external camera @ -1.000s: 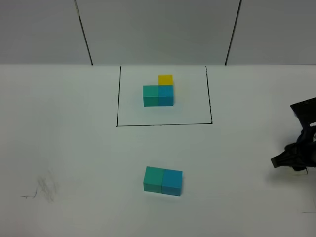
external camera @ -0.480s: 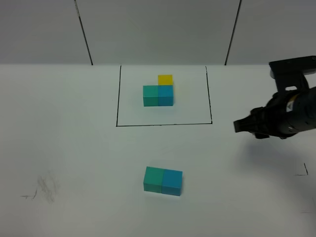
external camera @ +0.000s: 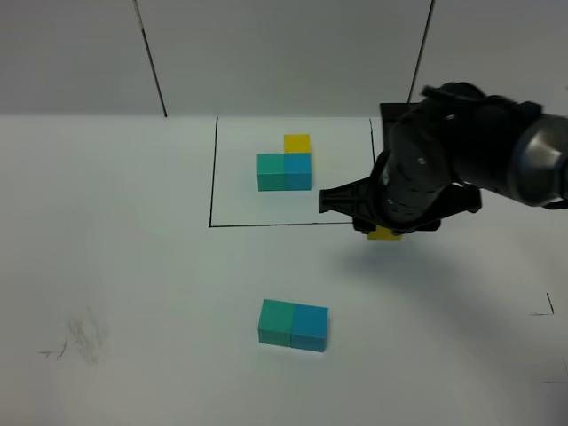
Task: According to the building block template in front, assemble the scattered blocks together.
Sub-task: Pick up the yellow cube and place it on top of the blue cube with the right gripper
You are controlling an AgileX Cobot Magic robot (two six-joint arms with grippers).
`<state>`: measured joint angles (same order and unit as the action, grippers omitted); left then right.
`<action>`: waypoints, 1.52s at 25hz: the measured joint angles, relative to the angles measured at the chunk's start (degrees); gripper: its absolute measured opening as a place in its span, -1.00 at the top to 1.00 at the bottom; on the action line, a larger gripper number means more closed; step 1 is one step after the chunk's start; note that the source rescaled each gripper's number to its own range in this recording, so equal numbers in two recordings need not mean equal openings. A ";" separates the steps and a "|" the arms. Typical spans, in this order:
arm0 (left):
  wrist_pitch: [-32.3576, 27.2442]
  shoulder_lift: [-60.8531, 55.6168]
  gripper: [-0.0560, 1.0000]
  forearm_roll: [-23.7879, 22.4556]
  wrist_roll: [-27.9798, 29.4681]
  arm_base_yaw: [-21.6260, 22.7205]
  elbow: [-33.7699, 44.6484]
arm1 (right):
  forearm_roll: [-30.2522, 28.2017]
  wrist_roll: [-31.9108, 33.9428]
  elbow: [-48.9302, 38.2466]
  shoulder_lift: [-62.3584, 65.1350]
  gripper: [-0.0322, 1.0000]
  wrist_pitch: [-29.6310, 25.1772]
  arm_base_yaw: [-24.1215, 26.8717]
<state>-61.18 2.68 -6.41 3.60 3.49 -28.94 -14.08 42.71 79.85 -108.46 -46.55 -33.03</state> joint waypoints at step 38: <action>0.00 0.00 -0.34 0.00 0.00 0.00 0.00 | -3.04 20.45 7.42 -14.46 0.42 -4.79 -11.69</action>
<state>-61.18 2.68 -6.41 3.60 3.49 -28.94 -17.13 63.16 87.27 -122.92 -51.35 -44.72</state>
